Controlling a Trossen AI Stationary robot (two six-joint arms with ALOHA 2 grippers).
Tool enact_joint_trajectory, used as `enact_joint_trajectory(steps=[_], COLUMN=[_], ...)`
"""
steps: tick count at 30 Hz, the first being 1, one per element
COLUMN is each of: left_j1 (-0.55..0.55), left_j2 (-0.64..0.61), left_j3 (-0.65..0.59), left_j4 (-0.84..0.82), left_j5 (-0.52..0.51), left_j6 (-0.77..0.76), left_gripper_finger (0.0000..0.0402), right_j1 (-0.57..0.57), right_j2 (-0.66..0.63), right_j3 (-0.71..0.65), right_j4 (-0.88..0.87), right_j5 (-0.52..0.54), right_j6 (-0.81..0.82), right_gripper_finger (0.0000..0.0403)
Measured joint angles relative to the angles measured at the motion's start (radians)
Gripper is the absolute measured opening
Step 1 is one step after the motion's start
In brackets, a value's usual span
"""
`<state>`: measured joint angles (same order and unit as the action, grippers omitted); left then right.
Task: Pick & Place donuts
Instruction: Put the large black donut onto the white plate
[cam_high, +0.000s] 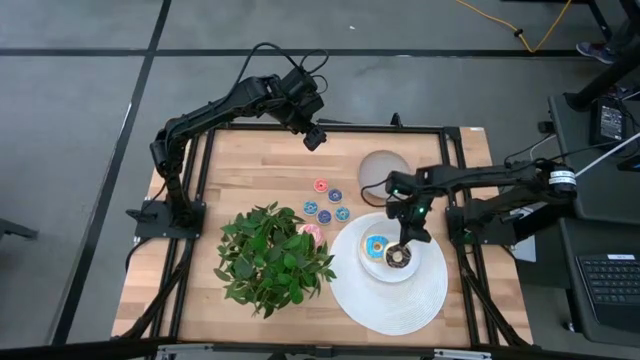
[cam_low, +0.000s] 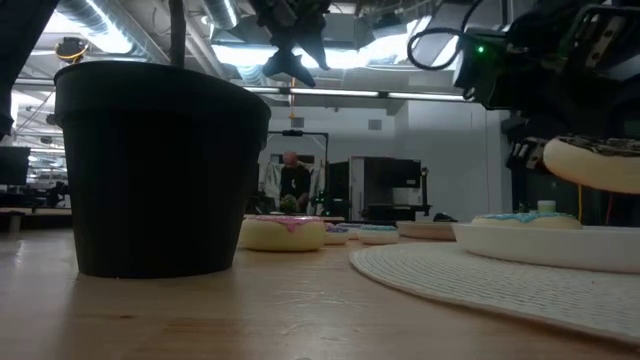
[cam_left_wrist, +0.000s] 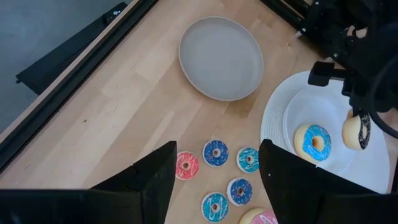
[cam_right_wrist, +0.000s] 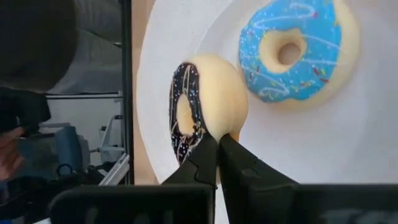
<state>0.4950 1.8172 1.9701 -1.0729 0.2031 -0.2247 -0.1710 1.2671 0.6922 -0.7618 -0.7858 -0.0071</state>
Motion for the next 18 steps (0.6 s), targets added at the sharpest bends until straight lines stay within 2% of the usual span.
enact_joint_trajectory(steps=[6,18], left_j1=[0.000,0.000], left_j2=[0.000,0.000], left_j3=[0.000,0.000], left_j4=[0.000,0.000], left_j5=[0.000,0.000], left_j6=[0.000,0.003], left_gripper_finger=[0.0218,0.0219], right_j1=[0.038,0.137], right_j2=[0.000,0.001], right_j3=[-0.033,-0.177], right_j4=[0.038,0.325], right_j5=[0.010,0.007], right_j6=[0.057,0.279], right_gripper_finger=[0.0012,0.0012])
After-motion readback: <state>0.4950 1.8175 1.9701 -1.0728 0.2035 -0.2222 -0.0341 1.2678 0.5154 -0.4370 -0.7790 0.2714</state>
